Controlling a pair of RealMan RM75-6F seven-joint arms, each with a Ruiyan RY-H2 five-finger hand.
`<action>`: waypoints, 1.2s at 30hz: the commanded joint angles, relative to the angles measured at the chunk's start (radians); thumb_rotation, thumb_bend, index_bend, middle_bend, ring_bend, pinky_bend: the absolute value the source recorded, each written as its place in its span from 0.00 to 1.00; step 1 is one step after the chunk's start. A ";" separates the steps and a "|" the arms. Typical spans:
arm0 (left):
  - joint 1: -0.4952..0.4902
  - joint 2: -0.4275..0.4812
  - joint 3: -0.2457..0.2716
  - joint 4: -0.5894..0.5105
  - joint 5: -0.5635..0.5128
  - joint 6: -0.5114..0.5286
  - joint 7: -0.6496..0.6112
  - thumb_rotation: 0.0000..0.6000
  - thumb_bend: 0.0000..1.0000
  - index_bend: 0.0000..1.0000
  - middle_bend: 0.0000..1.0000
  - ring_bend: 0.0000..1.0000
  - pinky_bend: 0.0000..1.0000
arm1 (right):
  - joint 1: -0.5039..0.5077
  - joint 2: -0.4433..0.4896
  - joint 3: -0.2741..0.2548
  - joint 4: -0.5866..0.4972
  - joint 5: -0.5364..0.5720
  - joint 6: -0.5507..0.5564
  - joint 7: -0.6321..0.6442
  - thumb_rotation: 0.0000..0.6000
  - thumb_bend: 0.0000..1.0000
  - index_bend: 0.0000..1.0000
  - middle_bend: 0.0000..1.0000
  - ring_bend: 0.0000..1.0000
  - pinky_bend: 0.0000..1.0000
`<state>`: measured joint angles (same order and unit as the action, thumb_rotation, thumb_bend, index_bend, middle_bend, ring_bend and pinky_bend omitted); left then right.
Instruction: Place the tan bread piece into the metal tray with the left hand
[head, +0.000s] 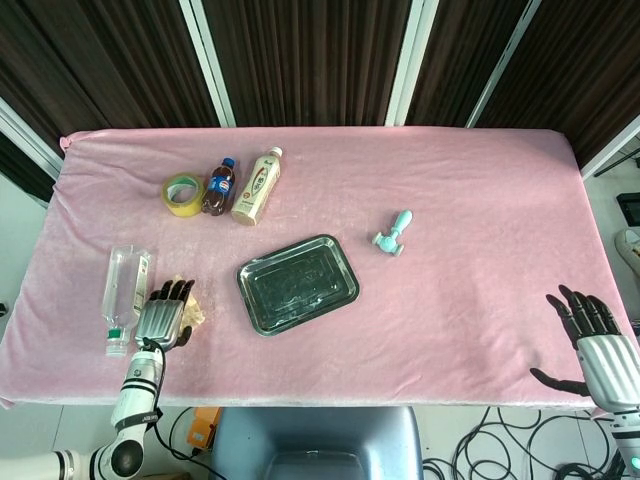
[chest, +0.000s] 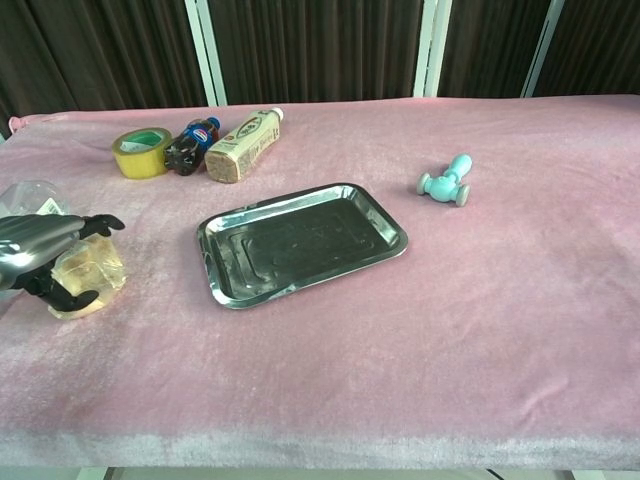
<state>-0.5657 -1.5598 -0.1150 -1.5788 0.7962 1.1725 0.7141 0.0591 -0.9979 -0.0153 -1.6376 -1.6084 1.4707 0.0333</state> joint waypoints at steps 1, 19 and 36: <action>-0.003 0.000 0.006 0.006 -0.003 -0.012 -0.001 1.00 0.51 0.27 0.32 0.36 0.47 | 0.000 0.000 0.000 0.000 0.000 -0.001 0.000 1.00 0.03 0.00 0.00 0.00 0.19; -0.056 -0.140 -0.073 0.094 0.371 0.141 -0.154 1.00 0.79 0.60 0.69 0.77 0.82 | 0.001 0.001 -0.006 0.002 -0.014 0.000 0.003 1.00 0.03 0.00 0.00 0.00 0.19; -0.249 -0.428 -0.277 0.345 0.289 0.091 -0.139 1.00 0.49 0.03 0.06 0.08 0.41 | -0.012 0.023 -0.012 0.028 -0.045 0.046 0.097 1.00 0.03 0.00 0.00 0.00 0.19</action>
<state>-0.8137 -1.9910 -0.3917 -1.2320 1.0961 1.2745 0.5748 0.0486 -0.9757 -0.0276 -1.6118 -1.6520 1.5139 0.1271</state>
